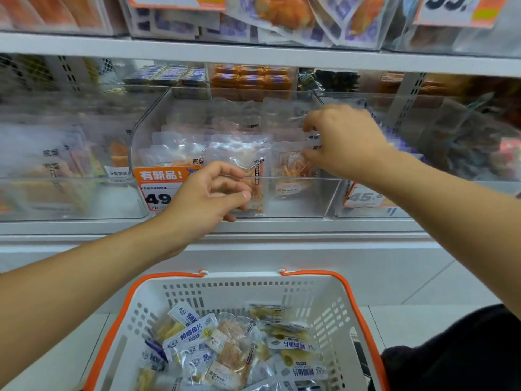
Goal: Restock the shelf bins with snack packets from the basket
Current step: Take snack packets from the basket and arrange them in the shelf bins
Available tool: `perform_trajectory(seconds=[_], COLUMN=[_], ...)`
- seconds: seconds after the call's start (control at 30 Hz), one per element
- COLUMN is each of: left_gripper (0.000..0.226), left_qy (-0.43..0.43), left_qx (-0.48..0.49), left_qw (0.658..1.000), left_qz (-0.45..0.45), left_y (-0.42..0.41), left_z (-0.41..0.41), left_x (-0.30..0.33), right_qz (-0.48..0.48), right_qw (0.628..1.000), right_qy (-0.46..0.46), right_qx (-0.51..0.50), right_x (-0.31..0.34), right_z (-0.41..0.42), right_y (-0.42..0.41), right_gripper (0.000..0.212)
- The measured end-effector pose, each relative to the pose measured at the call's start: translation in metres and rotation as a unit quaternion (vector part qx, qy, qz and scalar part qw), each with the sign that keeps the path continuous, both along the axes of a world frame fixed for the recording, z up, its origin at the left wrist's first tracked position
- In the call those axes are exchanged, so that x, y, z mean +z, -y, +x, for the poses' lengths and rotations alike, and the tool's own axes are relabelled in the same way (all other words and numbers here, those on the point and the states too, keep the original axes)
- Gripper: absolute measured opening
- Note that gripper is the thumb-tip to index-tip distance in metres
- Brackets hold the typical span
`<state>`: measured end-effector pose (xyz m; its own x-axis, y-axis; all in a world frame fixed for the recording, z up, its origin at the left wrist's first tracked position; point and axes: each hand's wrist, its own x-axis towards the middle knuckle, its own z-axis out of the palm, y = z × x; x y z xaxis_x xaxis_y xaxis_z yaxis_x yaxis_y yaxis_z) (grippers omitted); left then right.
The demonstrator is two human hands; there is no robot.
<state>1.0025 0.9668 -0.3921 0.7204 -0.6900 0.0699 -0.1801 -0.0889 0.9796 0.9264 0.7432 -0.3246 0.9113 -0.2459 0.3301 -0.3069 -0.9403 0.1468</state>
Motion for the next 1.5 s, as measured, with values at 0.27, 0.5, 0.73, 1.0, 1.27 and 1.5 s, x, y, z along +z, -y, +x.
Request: perform_trajectory(seconds=[0.27, 0.5, 0.73, 1.0, 1.27, 1.5], left_gripper=[0.033, 0.06, 0.06, 0.071, 0.056, 0.013], left_qy=[0.293, 0.258, 0.202, 0.213, -0.011, -0.13], left_qx=[-0.296, -0.313, -0.309, -0.301, -0.213, -0.169], left_qw=[0.762, 0.633, 0.662, 0.657, 0.919, 0.974], left_qz=[0.497, 0.66, 0.653, 0.657, 0.331, 0.076], left_y=[-0.043, -0.082, -0.107, -0.129, -0.114, -0.078], left_z=[0.015, 0.025, 0.037, 0.047, 0.038, 0.026], left_x=[-0.018, -0.045, -0.048, -0.052, -0.021, 0.015], right_qz=[0.137, 0.284, 0.531, 0.736, 0.804, 0.817], right_qw=[0.948, 0.805, 0.766, 0.593, 0.543, 0.564], right_qy=[-0.201, -0.496, -0.352, -0.302, -0.229, 0.017], right_qx=[0.206, 0.159, -0.087, -0.127, 0.083, 0.122], right_x=[-0.068, -0.231, -0.333, -0.295, -0.091, -0.046], right_z=[-0.04, -0.056, -0.028, -0.004, -0.01, -0.015], right_y=[-0.086, -0.172, -0.28, -0.235, -0.111, -0.091], right_gripper=[0.022, 0.061, 0.034, 0.009, 0.041, 0.041])
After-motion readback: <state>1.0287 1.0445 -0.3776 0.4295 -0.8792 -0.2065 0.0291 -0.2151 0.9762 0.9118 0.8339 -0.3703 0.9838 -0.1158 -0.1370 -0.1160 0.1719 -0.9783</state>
